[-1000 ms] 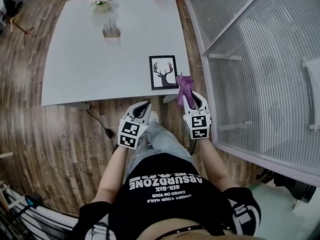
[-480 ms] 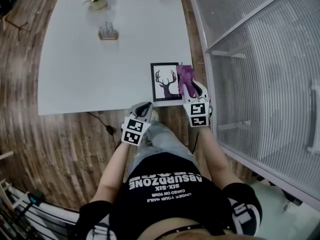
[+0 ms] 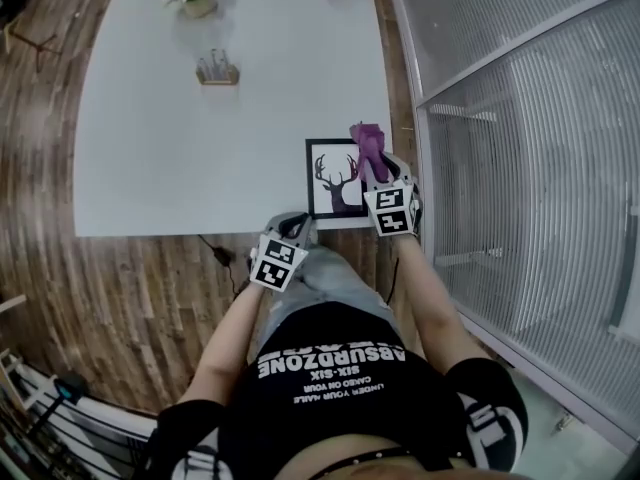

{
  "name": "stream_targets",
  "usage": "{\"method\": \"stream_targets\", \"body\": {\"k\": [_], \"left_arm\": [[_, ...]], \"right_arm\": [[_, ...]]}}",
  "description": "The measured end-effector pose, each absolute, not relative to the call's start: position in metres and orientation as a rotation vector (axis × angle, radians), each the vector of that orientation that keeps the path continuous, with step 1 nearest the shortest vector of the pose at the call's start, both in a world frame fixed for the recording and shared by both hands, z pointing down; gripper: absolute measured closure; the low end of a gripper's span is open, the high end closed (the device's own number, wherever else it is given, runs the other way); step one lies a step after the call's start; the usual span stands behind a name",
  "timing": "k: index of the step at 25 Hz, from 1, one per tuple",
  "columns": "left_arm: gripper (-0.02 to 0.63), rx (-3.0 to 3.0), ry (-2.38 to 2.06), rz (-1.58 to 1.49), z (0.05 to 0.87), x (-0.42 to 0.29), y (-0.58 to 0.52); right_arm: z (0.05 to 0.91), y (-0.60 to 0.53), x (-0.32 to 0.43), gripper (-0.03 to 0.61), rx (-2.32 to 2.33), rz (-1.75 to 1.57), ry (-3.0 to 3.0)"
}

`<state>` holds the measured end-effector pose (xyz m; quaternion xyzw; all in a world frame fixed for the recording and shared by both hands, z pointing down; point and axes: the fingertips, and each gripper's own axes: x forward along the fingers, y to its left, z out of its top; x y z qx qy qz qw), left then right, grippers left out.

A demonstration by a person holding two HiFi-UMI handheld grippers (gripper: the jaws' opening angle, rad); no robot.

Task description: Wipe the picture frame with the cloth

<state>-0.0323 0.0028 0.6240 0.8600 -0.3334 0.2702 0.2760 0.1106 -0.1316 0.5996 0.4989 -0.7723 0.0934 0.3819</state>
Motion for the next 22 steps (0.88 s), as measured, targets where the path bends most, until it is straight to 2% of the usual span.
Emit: {"method": "stream_targets", "body": {"k": [15,22], "left_arm": [[0.599,2.297,-0.851,0.747,0.648,-0.018,-0.019],[0.598,2.240,-0.847,0.908,0.670,-0.017,-0.016]], "right_arm": [[0.646,-0.157,0.109,0.463,1.144,0.230,-1.950],[0.649,-0.155,0.104,0.465,1.099,0.236,-1.916]]}}
